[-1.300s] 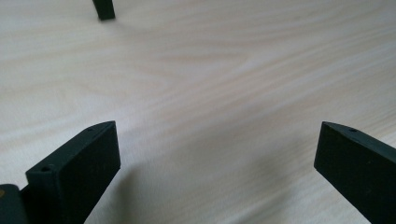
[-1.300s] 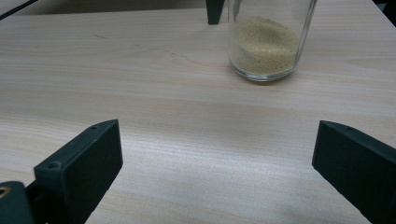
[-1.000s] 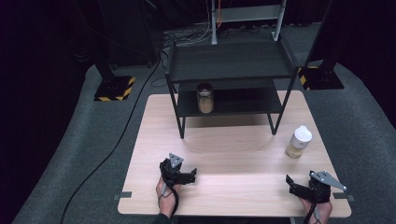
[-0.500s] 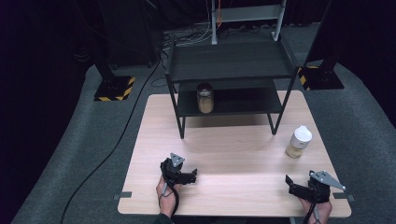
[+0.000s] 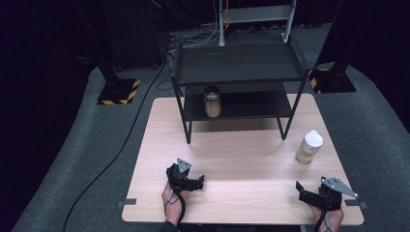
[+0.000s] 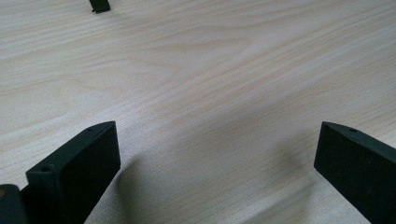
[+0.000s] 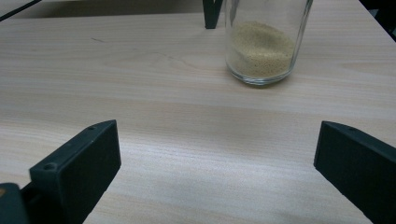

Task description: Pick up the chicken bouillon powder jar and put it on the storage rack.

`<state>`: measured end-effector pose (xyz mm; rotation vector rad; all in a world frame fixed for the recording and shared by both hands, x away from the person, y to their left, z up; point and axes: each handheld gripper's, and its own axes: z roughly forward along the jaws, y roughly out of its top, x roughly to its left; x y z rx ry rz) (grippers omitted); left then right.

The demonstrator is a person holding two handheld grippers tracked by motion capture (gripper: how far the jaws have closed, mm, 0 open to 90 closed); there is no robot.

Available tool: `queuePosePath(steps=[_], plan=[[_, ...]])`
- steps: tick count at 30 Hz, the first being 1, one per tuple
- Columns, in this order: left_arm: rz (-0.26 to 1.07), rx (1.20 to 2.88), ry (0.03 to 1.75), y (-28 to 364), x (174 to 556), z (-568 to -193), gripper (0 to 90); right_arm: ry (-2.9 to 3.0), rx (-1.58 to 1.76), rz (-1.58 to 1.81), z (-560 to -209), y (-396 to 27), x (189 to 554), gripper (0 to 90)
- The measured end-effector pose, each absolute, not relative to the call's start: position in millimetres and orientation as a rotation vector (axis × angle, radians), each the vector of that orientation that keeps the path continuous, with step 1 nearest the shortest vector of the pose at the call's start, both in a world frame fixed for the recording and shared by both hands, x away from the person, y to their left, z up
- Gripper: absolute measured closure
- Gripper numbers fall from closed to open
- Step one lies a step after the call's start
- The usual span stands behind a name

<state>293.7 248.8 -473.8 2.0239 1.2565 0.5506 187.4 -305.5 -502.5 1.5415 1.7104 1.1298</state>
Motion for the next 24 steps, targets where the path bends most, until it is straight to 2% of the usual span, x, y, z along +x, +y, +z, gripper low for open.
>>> queuePosePath(steps=[24], plan=[[0.527,1.995,1.247,255.6,292.8,-475.3,0.0,1.704,1.503,1.147,-501.4,-309.8,196.7,0.0]])
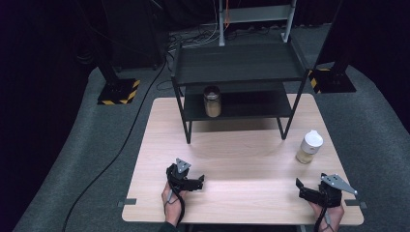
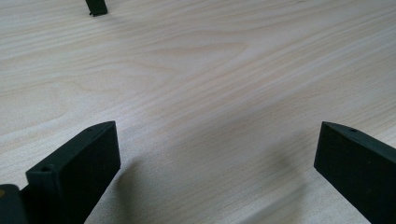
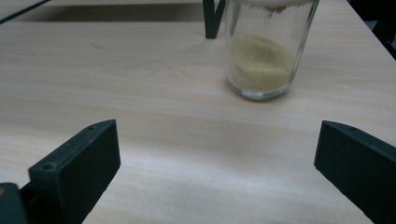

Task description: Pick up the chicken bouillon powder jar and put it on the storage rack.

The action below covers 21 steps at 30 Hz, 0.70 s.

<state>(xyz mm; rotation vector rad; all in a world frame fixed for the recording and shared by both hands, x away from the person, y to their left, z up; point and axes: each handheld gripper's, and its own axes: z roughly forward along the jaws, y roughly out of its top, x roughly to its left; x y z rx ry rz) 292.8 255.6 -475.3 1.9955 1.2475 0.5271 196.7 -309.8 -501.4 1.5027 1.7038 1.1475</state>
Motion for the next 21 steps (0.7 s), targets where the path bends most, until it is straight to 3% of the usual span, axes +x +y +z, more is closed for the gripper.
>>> queuePosePath(steps=[21], plan=[[0.518,1.989,1.239,258.2,292.4,-475.7,0.0,1.557,1.41,1.206,-493.7,-308.1,264.4,0.0]])
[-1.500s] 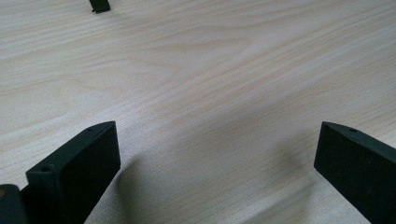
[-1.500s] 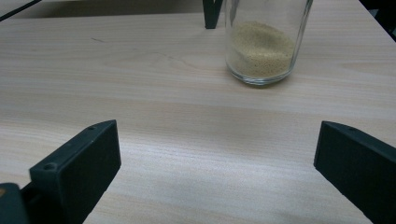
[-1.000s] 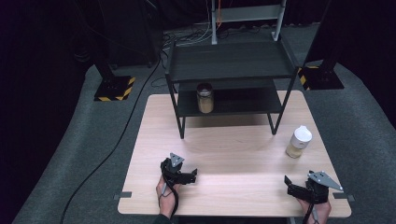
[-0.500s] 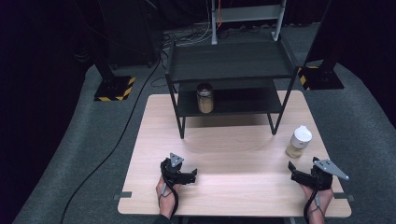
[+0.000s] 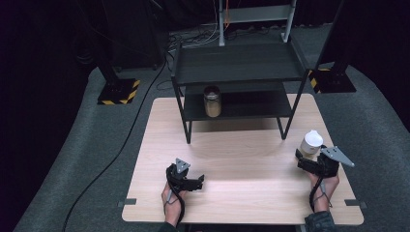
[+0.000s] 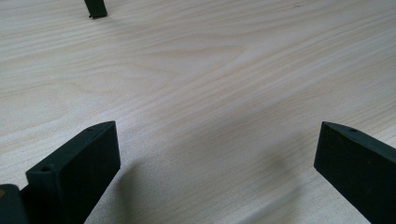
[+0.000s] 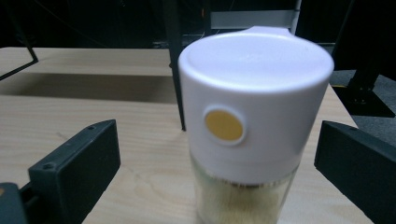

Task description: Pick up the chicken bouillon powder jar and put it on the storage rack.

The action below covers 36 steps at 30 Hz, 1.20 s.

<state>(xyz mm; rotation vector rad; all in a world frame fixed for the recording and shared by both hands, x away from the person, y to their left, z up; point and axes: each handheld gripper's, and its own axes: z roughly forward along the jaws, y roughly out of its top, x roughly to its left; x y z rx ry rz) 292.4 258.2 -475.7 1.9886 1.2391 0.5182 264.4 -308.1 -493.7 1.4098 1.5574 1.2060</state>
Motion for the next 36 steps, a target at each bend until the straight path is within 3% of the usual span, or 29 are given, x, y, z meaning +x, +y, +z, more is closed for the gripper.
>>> queuePosePath(steps=[2,3,36], plan=[[0.517,1.988,1.238,258.5,292.5,-475.8,0.0,1.57,1.419,1.188,-490.7,-307.7,271.6,5.3],[0.515,1.986,1.236,259.0,292.4,-475.9,0.0,1.559,1.438,1.152,-488.6,-303.2,273.4,28.2],[0.509,2.007,1.228,257.4,295.2,-475.0,0.0,1.496,1.405,1.156,-482.7,-294.2,255.8,29.4]])
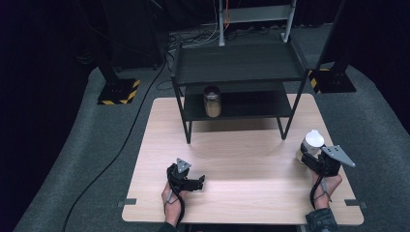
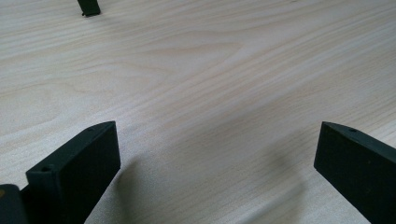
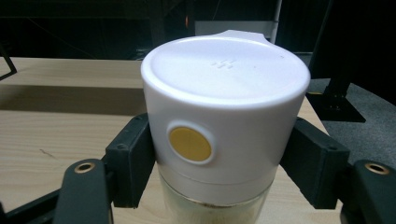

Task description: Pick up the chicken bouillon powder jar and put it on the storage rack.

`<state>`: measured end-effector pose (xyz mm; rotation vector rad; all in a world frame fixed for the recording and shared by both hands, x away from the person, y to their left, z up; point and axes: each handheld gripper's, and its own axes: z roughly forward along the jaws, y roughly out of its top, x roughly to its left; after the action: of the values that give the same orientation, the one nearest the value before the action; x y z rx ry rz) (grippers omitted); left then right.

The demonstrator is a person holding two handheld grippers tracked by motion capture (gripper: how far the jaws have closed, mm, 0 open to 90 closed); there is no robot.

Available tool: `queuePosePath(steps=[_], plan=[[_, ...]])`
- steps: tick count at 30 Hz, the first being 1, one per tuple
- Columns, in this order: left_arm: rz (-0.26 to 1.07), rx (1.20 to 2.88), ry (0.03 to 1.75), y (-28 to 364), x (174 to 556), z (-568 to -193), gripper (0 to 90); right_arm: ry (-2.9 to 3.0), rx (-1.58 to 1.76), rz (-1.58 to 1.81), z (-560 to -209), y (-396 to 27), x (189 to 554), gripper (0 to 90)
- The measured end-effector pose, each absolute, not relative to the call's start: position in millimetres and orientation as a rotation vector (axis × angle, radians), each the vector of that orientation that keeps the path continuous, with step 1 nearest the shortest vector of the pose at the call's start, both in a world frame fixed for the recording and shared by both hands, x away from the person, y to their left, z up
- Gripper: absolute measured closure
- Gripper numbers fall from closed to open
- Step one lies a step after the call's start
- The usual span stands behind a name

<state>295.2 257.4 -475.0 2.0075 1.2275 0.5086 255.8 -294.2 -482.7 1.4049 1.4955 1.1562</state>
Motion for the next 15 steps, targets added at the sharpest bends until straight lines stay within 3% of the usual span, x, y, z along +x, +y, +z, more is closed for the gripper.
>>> queuePosePath(steps=[15], plan=[[0.505,2.011,1.225,257.4,295.8,-474.8,0.0,1.515,1.37,1.194,-466.0,-295.2,252.1,29.4]])
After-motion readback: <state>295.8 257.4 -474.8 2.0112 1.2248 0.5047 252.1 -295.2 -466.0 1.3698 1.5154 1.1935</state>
